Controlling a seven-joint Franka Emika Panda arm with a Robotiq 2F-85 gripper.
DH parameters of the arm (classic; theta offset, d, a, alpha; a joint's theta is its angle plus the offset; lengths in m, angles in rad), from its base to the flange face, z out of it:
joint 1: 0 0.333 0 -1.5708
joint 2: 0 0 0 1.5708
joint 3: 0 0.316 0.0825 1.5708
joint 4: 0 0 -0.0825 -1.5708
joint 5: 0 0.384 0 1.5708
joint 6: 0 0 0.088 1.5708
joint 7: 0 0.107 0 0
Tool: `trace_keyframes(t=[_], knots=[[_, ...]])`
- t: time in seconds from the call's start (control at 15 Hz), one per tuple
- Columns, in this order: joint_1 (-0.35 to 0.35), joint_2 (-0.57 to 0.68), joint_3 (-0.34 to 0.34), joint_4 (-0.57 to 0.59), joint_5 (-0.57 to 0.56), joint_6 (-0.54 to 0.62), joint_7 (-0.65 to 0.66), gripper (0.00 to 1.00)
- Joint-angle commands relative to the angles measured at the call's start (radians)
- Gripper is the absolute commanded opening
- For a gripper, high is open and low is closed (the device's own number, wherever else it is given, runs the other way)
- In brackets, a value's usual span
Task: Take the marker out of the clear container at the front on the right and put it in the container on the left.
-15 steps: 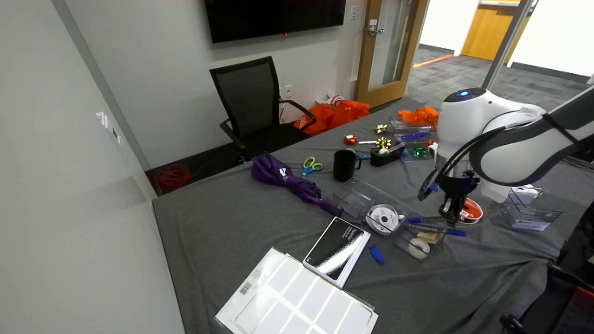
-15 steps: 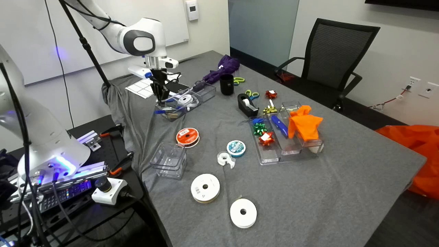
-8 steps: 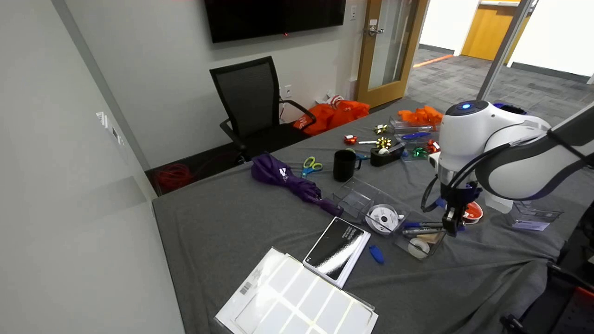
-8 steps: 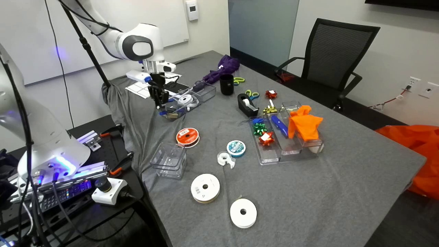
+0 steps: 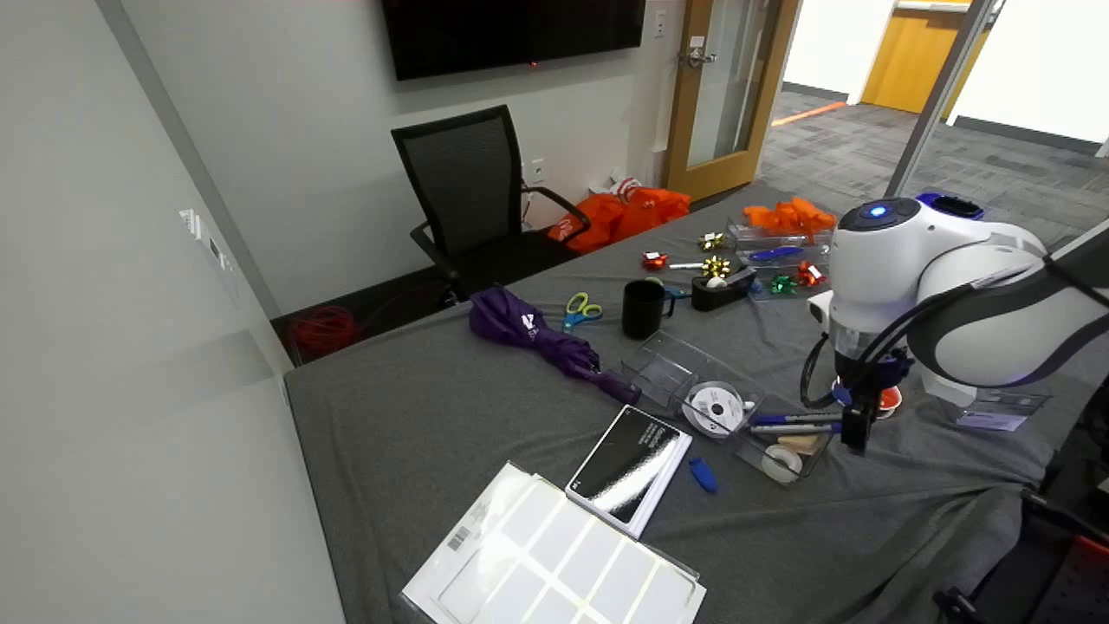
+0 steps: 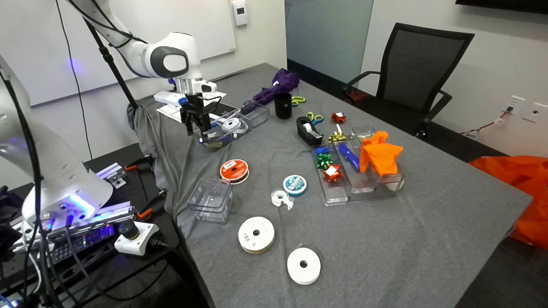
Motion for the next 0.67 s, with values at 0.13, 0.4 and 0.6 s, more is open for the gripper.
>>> trace_keyframes(t=[0.13, 0.4, 0.6], knots=[[-0.013, -0.131, -0.009, -0.090, -0.045, -0.024, -0.014, 1.00], [-0.026, -0.219, -0.007, -0.136, -0.051, -0.033, -0.039, 1.00], [-0.036, -0.296, -0.008, -0.175, -0.040, -0.024, -0.081, 1.00]])
